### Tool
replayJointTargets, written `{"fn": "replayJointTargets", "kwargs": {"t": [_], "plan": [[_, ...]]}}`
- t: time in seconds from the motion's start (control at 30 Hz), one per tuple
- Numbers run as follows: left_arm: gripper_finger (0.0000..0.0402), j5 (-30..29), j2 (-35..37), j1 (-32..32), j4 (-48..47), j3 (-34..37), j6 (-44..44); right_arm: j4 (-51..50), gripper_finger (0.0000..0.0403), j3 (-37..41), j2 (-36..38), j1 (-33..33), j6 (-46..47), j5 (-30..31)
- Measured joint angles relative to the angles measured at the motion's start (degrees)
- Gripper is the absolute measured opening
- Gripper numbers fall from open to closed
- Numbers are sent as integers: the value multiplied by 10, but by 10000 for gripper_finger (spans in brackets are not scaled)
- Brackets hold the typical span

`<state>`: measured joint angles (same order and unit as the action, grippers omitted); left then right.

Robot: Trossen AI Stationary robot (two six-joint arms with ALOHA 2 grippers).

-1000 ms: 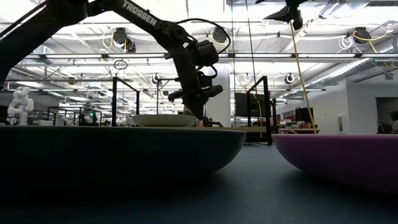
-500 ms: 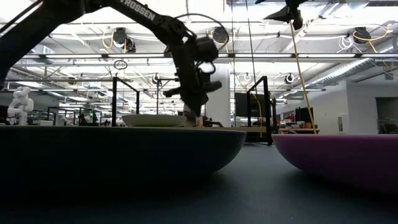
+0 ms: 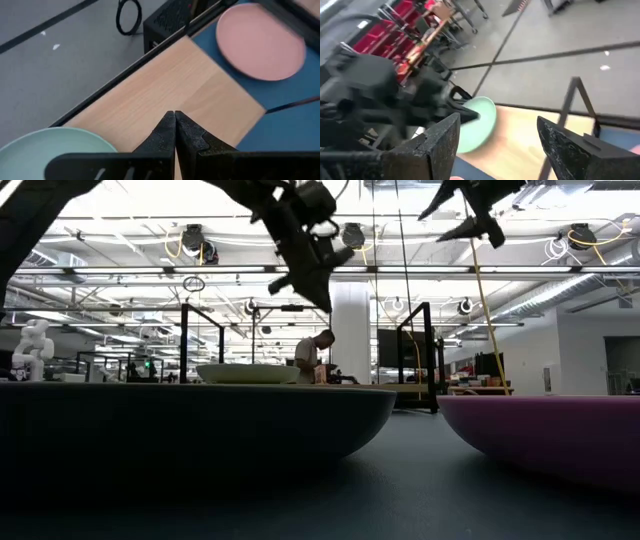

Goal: Place and stack plates onto a shelf
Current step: Put the right pink plate on the shelf

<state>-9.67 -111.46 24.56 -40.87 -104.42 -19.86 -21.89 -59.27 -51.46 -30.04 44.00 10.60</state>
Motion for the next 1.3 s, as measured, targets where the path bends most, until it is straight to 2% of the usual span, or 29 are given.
{"fn": "replayJointTargets", "kwargs": {"t": [0.27,0.43,0.77,1.03,1.17,1.3], "plan": [[1,9,48,-1,-17,0,2,-119,246,0,0,-5,36,1],[5,39,78,-2,-29,0,2,-205,246,0,0,-5,45,4],[8,71,130,-6,-45,0,14,-354,246,0,-24,-5,62,46],[9,82,164,-11,-75,0,16,-380,246,0,-105,-5,17,40],[10,87,175,-20,-93,0,6,-373,247,0,-143,-5,-79,15],[10,88,191,-36,-128,0,-8,-368,247,0,-165,1,-186,14]]}}
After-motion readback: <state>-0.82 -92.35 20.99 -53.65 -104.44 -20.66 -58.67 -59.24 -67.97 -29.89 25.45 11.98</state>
